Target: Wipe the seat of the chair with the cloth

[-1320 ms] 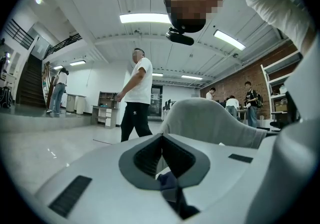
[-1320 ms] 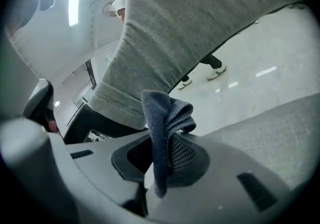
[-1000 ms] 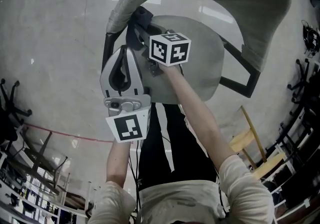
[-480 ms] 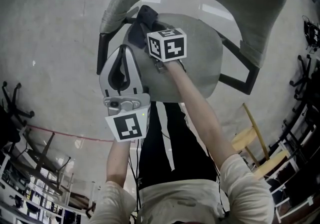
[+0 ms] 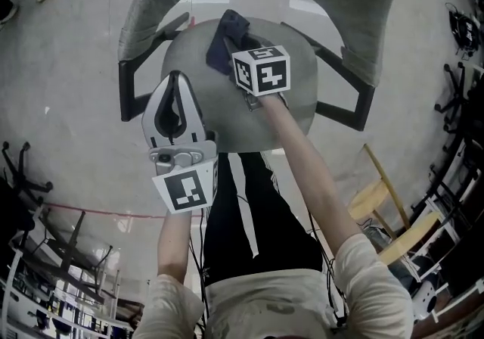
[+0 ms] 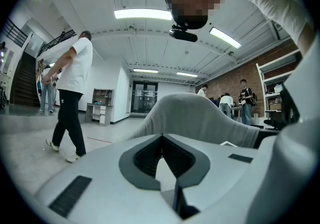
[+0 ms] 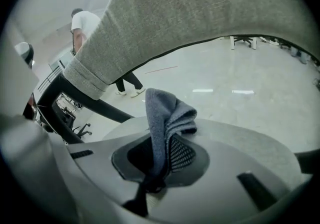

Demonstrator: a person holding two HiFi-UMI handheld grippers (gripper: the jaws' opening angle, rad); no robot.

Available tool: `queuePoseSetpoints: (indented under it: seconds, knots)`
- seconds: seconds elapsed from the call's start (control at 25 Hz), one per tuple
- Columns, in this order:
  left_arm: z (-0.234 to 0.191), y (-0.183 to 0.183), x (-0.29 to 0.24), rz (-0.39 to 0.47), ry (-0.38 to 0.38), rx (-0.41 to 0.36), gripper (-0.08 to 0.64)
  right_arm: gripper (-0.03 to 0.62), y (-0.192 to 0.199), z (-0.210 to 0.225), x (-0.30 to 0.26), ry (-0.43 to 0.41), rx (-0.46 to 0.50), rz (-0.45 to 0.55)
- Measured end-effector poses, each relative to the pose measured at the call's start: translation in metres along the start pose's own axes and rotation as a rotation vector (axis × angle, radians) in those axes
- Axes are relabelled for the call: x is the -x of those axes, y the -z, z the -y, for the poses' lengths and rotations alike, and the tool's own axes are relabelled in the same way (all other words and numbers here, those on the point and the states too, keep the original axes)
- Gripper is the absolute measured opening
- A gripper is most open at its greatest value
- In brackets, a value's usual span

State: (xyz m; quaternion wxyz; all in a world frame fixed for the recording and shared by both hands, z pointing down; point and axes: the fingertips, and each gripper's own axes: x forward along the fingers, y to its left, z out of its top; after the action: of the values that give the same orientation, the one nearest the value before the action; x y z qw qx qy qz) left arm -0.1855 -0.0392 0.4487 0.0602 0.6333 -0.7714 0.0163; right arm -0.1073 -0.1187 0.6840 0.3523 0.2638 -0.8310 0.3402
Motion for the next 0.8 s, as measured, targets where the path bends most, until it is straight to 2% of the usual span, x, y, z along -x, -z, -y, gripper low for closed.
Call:
queuePoseSetpoints:
  seconds: [0.48, 0.68, 0.8]
  knots:
    - [0.034, -0.007, -0.014, 0.000, 0.081, -0.004, 0.015, 0.049, 0.020, 0.111, 0.067, 0.241, -0.006, -0.004]
    - [0.040, -0.010, -0.018, 0.003, 0.101, -0.016, 0.015, 0.049, 0.028, 0.145, 0.091, 0.336, 0.063, -0.035]
    - [0.043, -0.010, -0.017, -0.004, 0.109, -0.022, 0.015, 0.049, 0.033, 0.159, 0.101, 0.400, 0.047, -0.041]
